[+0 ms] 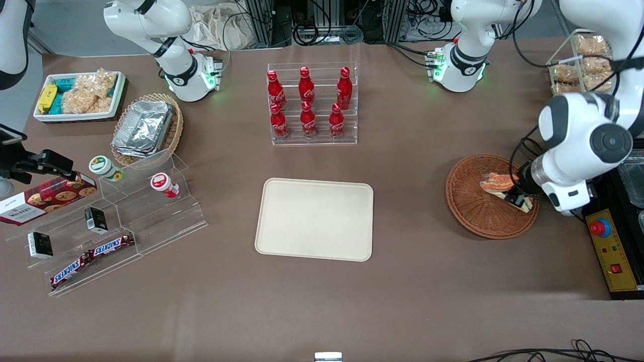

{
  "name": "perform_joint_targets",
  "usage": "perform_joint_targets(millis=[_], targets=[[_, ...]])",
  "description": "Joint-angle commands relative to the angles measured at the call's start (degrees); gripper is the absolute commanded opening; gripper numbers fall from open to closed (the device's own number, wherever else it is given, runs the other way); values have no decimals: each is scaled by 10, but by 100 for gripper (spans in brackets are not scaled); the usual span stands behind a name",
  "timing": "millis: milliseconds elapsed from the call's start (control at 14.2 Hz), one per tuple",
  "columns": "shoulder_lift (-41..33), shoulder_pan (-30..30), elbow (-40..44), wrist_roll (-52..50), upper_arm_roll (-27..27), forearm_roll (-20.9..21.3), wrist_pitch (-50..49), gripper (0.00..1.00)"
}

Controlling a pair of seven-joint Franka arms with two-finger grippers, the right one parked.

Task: Place sandwich from basket to tray
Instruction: 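Lower the left gripper, close on the sandwich wedge, and lift it, then carry the held sandwich over the cream tray and lower it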

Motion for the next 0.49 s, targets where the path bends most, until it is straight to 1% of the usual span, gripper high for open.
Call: perform_joint_targets(millis=[0, 141, 282, 352, 423], targets=[[18, -13, 57, 14, -87, 2, -41, 0], [44, -14, 75, 45, -162, 5, -23, 0], [81, -19, 90, 57, -220, 22, 20, 0], [98, -31, 87, 78, -232, 51, 58, 0], [125, -48, 89, 106, -234, 65, 99, 0]])
